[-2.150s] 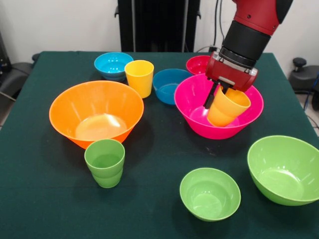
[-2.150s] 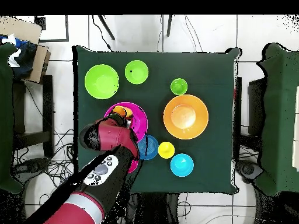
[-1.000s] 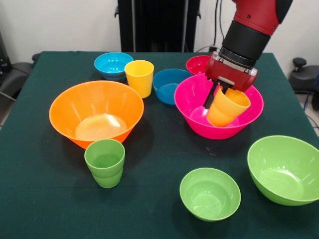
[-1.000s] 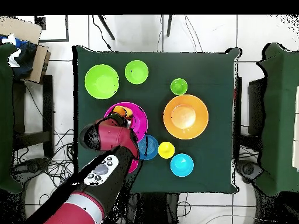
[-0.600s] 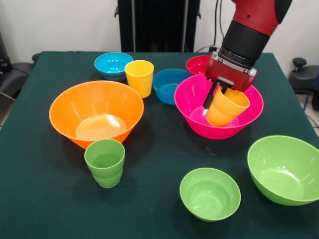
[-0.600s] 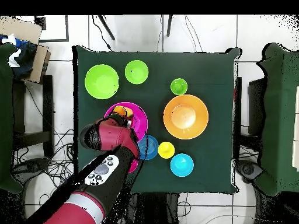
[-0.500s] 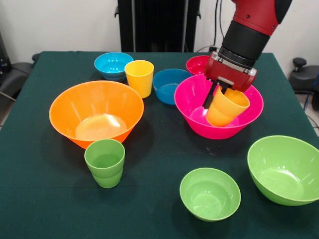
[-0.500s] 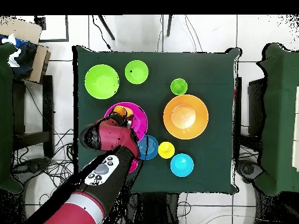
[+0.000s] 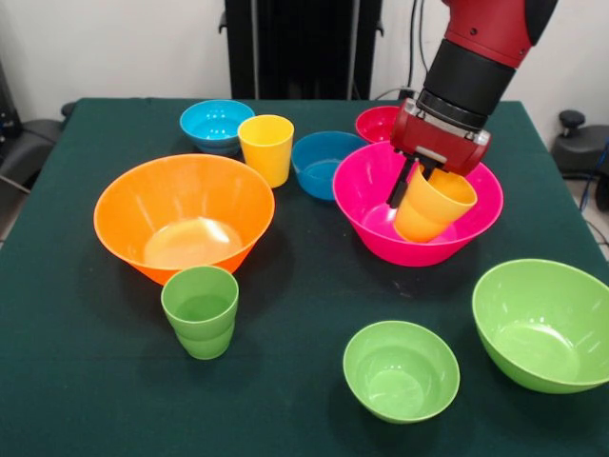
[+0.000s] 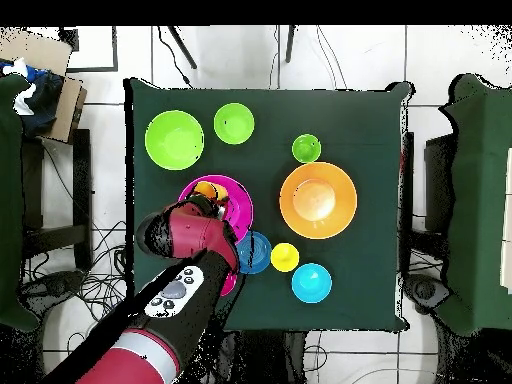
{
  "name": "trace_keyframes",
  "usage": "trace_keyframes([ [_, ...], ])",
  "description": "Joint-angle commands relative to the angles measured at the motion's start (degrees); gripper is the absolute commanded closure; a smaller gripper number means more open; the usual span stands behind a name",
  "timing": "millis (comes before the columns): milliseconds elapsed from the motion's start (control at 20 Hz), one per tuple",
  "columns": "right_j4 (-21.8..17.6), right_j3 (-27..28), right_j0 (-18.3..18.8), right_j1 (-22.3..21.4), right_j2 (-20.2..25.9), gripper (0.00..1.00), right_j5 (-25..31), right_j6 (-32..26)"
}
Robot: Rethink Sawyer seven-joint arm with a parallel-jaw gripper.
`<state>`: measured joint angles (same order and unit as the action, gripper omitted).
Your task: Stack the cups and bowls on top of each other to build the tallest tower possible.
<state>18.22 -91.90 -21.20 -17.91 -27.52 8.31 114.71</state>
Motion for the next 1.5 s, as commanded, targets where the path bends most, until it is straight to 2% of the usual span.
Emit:
trace_keyframes([
  [50,0.6,1.8,1.4,-0.1,5.6,1.0,7.9,7.7],
  [700,0.7,1.9,1.6,-0.1,5.8,1.0,8.4,7.7],
  [750,0.7,1.9,1.6,-0.1,5.7,0.0,8.4,7.7],
  [1500,0.1,1.2,2.1,-1.0,6.0,0.0,8.4,7.1],
])
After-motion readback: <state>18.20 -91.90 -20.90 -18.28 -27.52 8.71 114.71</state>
